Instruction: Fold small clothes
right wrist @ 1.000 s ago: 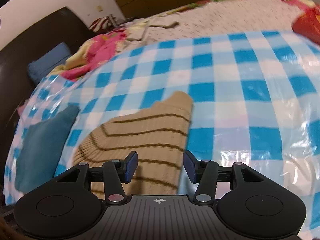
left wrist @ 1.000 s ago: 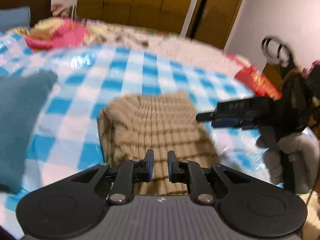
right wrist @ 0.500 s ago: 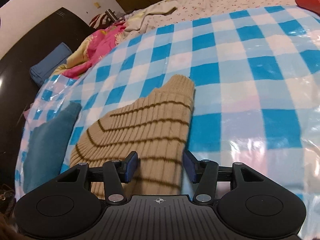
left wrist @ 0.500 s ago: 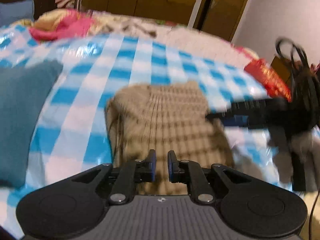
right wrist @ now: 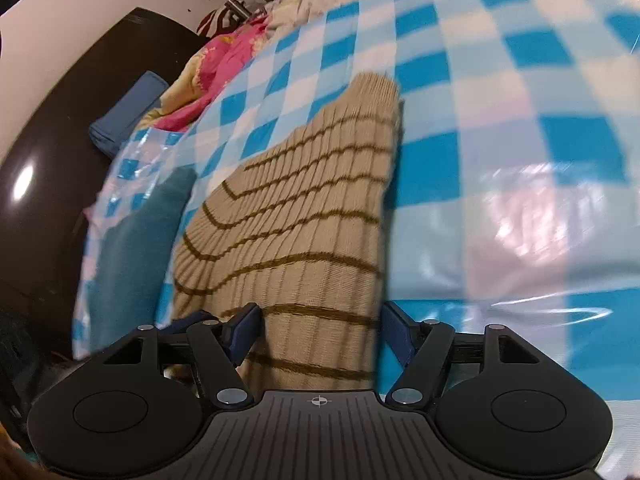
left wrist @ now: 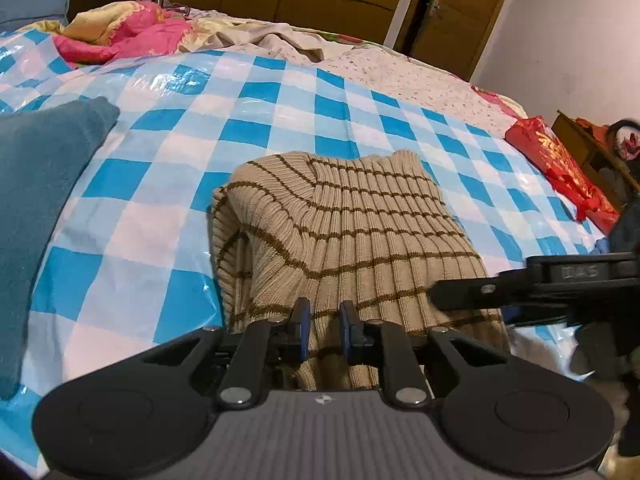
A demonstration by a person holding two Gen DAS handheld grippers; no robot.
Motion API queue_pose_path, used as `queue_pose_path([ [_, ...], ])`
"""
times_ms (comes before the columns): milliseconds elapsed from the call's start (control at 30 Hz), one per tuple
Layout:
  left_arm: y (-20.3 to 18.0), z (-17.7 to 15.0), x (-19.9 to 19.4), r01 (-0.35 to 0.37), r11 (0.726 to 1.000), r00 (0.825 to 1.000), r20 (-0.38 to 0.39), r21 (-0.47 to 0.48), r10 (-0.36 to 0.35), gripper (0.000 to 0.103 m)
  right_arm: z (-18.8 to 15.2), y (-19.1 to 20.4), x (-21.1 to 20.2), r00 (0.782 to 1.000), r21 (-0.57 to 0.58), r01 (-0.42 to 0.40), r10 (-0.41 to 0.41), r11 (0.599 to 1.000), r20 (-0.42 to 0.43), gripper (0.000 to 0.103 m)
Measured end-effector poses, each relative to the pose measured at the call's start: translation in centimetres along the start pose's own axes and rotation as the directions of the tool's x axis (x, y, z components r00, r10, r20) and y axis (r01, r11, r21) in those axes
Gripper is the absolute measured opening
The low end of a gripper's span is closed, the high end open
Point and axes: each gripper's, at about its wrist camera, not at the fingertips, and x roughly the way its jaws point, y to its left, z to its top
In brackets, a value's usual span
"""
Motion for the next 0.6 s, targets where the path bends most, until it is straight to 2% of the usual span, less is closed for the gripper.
queue_pose_path([
  [100,-0.2,0.0,0.5,-0.008,1.0,1.0,-0.011,0.01,0.008,0.029,0.0,-0.2,1.3,1.0,0.01,-0.013,0.013,1.0,0.003,0.066],
  [167,-0.5,0.0,0.9,-0.006,1.0,1.0,-0.015,0.009,0.007,0.029,0.0,-0.2,1.2,1.0,0.013,-0.014,0.014,1.0,0.013,0.055],
  [267,-1.3,-0.1,1.3,0.005,1.0,1.0,-0.02,0.023,-0.005,0.028,-0.1,-0.7,0.2,1.0,0.008,-0.023,0.023,1.0,0.018,0.044],
  [400,-2.8,0.1,2.0,0.045,0.998,0.998,-0.034,0.052,-0.043,0.028,0.1,-1.0,-1.3,0.999,-0.006,0.007,-0.007,1.0,0.034,0.042],
  [600,-5.6,1.1,4.3,0.114,0.99,0.993,-0.053,0.079,-0.11,0.028,0.9,-3.0,-3.8,0.994,0.034,0.063,-0.066,0.997,0.082,0.041],
])
